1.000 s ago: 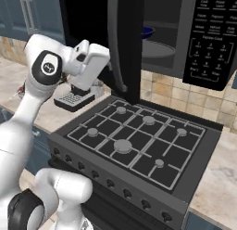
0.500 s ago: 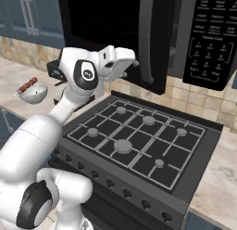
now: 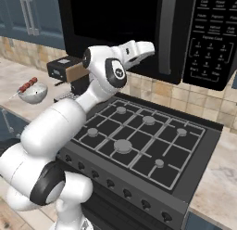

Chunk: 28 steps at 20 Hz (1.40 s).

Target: Place the bowl containing the shrimp and mushroom in the microwave. Close the microwave door and press the start button to microwave the meal.

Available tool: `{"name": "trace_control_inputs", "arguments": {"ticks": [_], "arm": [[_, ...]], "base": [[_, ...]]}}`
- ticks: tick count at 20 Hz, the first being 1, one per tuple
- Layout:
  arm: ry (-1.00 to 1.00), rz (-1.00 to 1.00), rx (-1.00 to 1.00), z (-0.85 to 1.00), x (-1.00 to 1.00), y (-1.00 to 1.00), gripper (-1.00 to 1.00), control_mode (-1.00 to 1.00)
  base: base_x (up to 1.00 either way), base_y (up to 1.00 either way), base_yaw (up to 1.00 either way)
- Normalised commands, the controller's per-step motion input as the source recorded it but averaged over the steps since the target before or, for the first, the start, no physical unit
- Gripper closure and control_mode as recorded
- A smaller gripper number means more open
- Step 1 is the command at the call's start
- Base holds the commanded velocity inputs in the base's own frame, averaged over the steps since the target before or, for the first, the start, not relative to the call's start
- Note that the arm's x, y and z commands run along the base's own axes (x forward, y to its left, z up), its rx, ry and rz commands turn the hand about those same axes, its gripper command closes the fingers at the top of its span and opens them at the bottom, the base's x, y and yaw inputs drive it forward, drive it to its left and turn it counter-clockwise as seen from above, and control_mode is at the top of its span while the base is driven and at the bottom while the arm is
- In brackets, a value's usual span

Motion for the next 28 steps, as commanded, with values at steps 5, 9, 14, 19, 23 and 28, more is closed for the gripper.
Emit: {"name": "trace_control_inputs", "arguments": {"ticks": [5,9,14,19,23,28], "arm": [[-0.02,0.18,0.05,0.48,0.61,-0.25,-1.0,-1.0],[0.0,0.14,0.01,0.51,0.64,-0.09,-1.0,-1.0],[0.0,0.11,0.0,0.69,0.29,0.0,-1.0,-1.0],[0.0,0.07,-0.04,0.99,-0.15,0.06,-1.0,-1.0],[-0.07,0.0,0.0,0.86,-0.8,0.21,-1.0,-1.0],[-0.2,0.0,0.01,0.54,-1.0,0.24,-1.0,-1.0]], "base": [[0.0,0.0,0.0],[0.0,0.0,0.0],[0.0,0.0,0.0],[0.0,0.0,0.0],[0.0,0.0,0.0],[0.0,0.0,0.0]]}}
